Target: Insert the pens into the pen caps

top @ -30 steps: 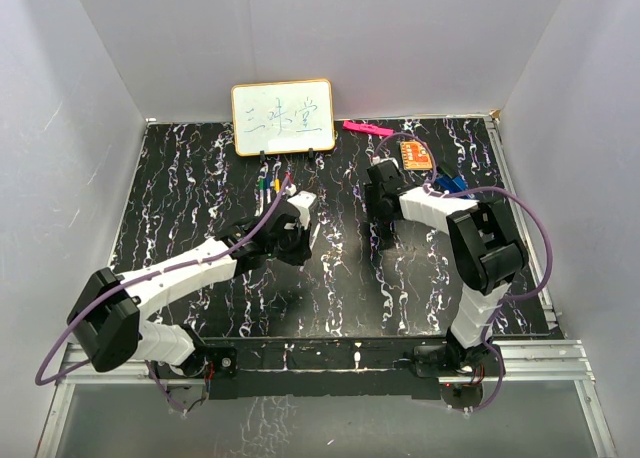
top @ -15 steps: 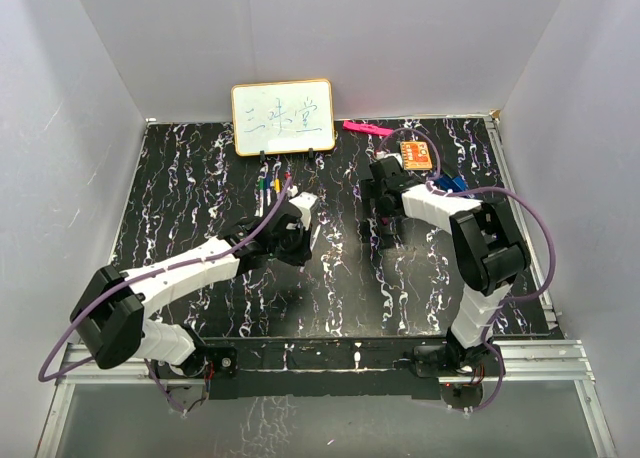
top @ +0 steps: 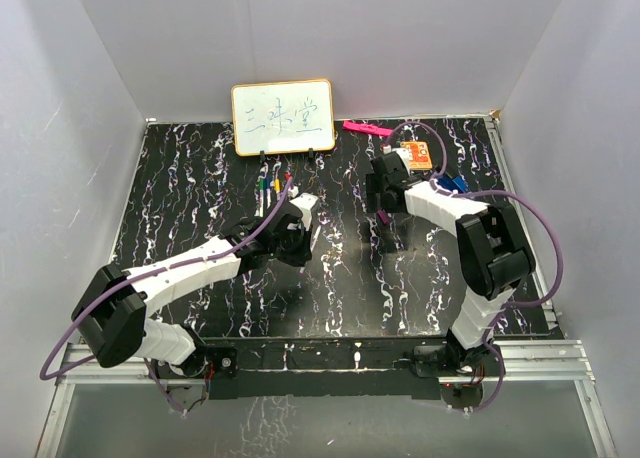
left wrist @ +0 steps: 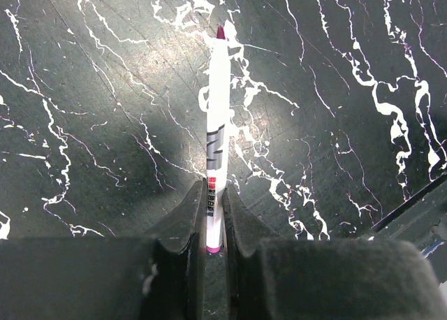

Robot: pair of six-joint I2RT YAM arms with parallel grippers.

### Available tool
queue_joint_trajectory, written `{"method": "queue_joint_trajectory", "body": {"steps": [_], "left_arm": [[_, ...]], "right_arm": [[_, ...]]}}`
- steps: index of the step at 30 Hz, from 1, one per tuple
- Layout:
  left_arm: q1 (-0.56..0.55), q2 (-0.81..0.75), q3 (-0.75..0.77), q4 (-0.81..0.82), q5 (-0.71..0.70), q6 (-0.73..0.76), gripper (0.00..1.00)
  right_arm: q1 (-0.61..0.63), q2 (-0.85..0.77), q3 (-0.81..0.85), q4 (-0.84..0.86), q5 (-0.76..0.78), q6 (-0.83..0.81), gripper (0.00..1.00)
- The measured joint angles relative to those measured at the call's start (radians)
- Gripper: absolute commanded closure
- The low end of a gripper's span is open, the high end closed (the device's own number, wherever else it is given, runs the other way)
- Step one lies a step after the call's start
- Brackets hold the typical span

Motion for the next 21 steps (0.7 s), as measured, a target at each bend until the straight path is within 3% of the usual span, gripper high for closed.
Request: {"method": "queue_joint_trajectory", "body": {"steps": [12, 21], "left_arm": [[0.0, 0.0, 0.0, 0.0, 0.0, -0.018, 1.0], [0.0, 0.0, 0.0, 0.0, -0.008, -0.026, 1.0]], "right_arm": [[0.0, -0.035, -0.016, 0.014, 0.021, -0.002, 0.02], [0.0, -0.223, -0.18, 0.171, -0.134, -0.07, 0.03]]}}
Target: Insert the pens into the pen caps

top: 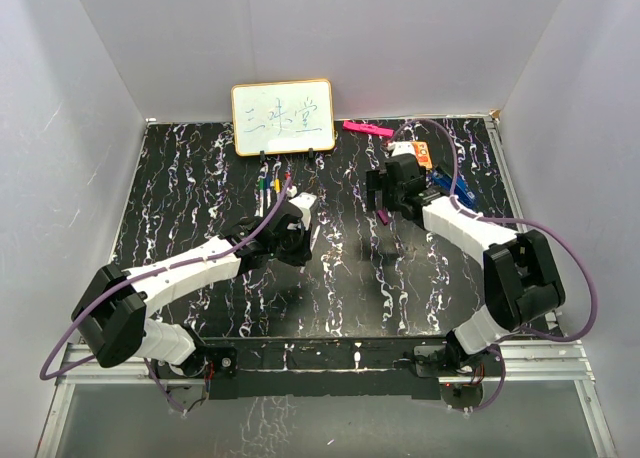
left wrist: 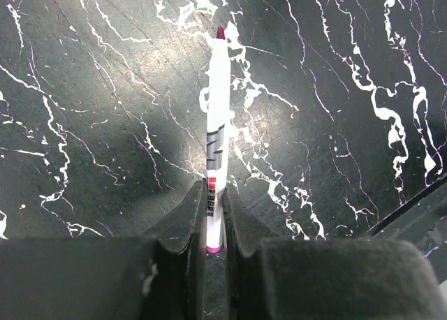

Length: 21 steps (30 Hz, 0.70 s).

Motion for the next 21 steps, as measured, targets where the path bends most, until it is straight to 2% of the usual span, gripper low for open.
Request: {"method": "queue_joint_trajectory", "body": {"steps": [2, 4, 5, 11, 14, 18, 21], "left_arm": [[0.0, 0.0, 0.0, 0.0, 0.0, 0.0, 1.0], [0.0, 0.0, 0.0, 0.0, 0.0, -0.003, 1.0], [0.0, 0.0, 0.0, 0.001, 0.0, -0.005, 1.0], [0.0, 0.0, -0.005, 0.002, -0.001, -0.014, 1.0], [0.0, 0.0, -0.006, 0.002, -0.004, -0.014, 1.0], [0.0, 0.0, -0.006, 0.002, -0.008, -0.014, 1.0], [0.0, 0.0, -0.007, 0.002, -0.011, -0.014, 1.0]], "right_arm": [[0.0, -0.007, 0.035, -0.005, -0.03, -0.013, 0.13], [0.0, 0.006, 0.082, -0.018, -0.059, -0.021, 0.3], [0.0, 0.013, 0.102, -0.02, -0.074, -0.023, 0.33], [0.0, 0.056, 0.121, -0.021, -0.131, -0.044, 0.23], [-0.003, 0.107, 0.121, -0.05, -0.164, -0.068, 0.25], [-0.007, 0.174, 0.127, -0.115, -0.205, -0.1, 0.33], [-0.012, 0.196, 0.127, -0.149, -0.224, -0.114, 0.34]]}}
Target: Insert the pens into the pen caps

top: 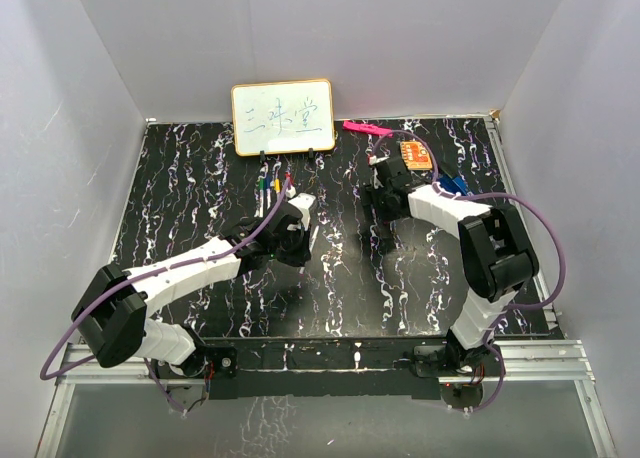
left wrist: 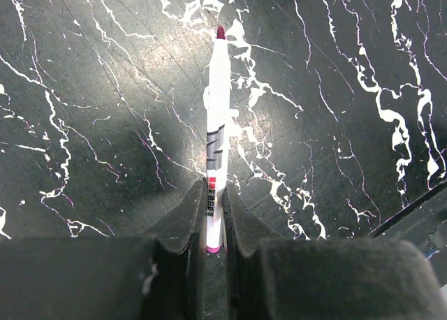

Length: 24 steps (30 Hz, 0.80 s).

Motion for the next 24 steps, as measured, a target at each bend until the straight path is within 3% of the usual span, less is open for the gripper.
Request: {"method": "queue_joint_trajectory", "body": {"steps": [24], "left_arm": [[0.0, 0.0, -0.004, 0.0, -0.011, 0.0, 1.0]], "right_arm": [[-0.073, 0.09, 0.059, -0.02, -0.06, -0.04, 0.49]]}}
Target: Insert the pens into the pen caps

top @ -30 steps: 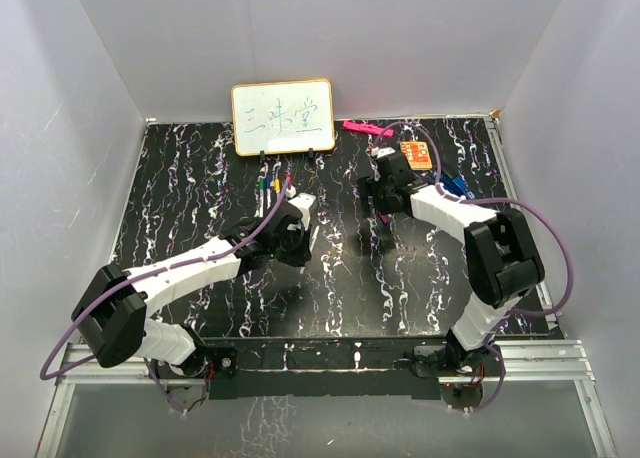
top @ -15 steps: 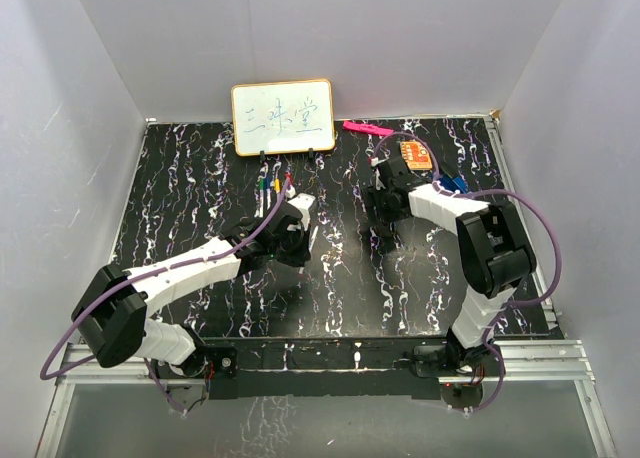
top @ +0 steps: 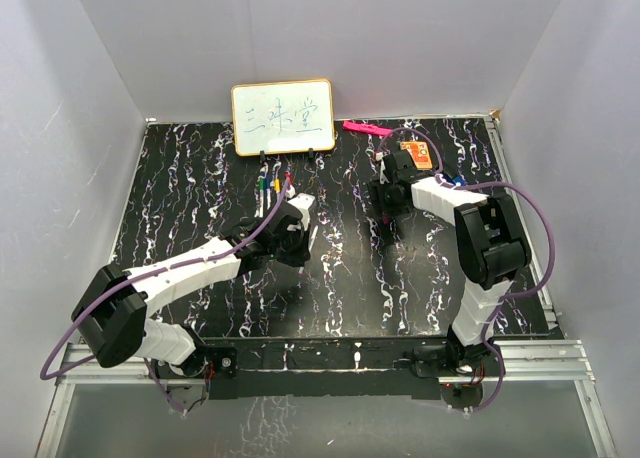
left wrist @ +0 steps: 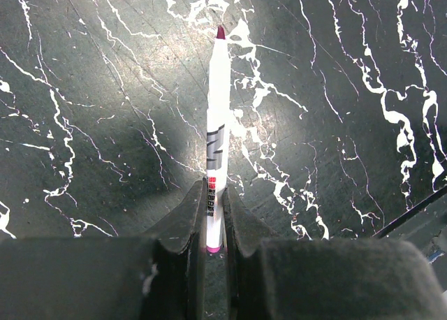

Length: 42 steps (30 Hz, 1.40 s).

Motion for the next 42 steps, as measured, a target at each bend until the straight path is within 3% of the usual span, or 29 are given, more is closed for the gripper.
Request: {"method": "queue_joint_trajectory", "body": {"steps": [12, 23, 33, 42], "left_arm": [[0.0, 0.0, 0.0, 0.0, -0.004, 0.0, 1.0], [0.0, 0.0, 0.0, 0.0, -0.004, 0.0, 1.0], [0.0, 0.014, 0.0, 0.0, -0.005, 0.003, 1.0], [0.0, 0.03, 0.0, -0.001, -0.011, 0.008, 1.0]], "right_arm": [[-0.002, 0.026, 0.023, -0.004, -0.019, 0.001, 0.56], [-0.003, 0.04, 0.037, -0.022, 0.005, 0.006, 0.74], [0.008, 0.053, 0.053, -0.04, 0.044, 0.007, 0.78], [0.055, 0.079, 0.085, -0.044, 0.102, 0.007, 0.92]]}}
